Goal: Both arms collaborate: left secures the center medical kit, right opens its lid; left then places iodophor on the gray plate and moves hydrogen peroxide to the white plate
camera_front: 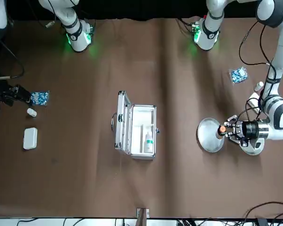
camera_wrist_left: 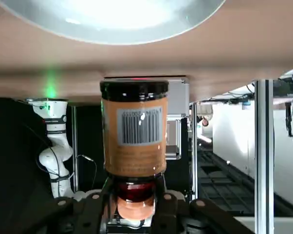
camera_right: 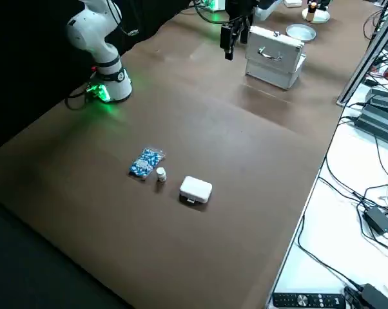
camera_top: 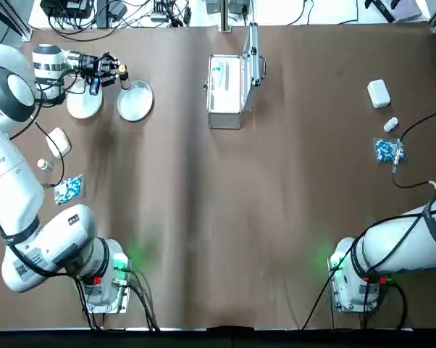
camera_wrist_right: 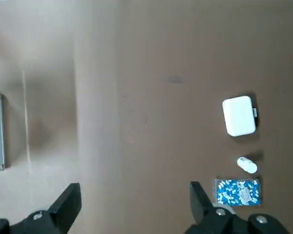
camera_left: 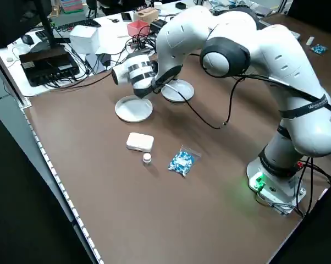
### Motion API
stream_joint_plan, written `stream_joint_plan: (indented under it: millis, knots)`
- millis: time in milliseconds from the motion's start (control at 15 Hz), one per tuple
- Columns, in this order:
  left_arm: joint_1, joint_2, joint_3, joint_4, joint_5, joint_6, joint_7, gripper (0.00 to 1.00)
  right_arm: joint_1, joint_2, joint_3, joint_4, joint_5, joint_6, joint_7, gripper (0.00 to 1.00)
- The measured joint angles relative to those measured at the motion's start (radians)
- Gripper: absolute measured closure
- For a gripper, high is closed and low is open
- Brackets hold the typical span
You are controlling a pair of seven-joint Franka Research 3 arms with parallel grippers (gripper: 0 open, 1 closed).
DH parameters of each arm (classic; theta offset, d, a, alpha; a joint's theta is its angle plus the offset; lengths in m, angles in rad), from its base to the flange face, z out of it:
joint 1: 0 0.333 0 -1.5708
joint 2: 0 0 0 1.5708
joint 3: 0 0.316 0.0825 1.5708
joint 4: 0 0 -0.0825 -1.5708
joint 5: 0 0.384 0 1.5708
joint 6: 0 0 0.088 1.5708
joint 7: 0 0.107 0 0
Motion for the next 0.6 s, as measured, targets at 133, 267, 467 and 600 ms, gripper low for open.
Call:
stream_joint_plan:
  millis: [133, 267, 467, 600]
  knots:
    - [0.007, 0.028, 0.002, 0.0, 0.0, -0.003, 0.064, 0.67, 0.0, 0.0, 0.0, 0.0, 0.0, 0.0, 0.0, 0.01]
    - [0.008, 0.062, 0.002, 0.008, 0.0, -0.003, 0.098, 0.67, 0.0, 0.0, 0.0, 0.0, 0.0, 0.0, 0.0, 0.01]
    - [0.007, 0.103, 0.001, 0.02, 0.0, -0.003, 0.113, 0.67, 0.0, 0.0, 0.0, 0.0, 0.0, 0.0, 0.0, 0.01]
    - [0.002, 0.12, 0.0, 0.027, 0.0, -0.003, 0.144, 0.67, 0.0, 0.0, 0.0, 0.0, 0.0, 0.0, 0.0, 0.01]
